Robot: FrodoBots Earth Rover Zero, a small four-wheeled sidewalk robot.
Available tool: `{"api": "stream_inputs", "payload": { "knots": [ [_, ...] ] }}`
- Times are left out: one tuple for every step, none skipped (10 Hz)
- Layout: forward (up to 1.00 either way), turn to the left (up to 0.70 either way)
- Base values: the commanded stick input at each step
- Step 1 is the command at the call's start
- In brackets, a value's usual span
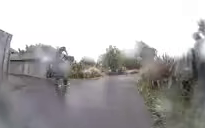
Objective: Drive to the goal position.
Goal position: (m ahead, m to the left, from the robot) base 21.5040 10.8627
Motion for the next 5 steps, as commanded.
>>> {"api": "stream_inputs", "payload": {
  "knots": [
    [0.85,0.00],
    [0.85,0.00],
    [0.85,0.00],
    [0.85,0.00],
    [0.85,0.00]
  ]
}}
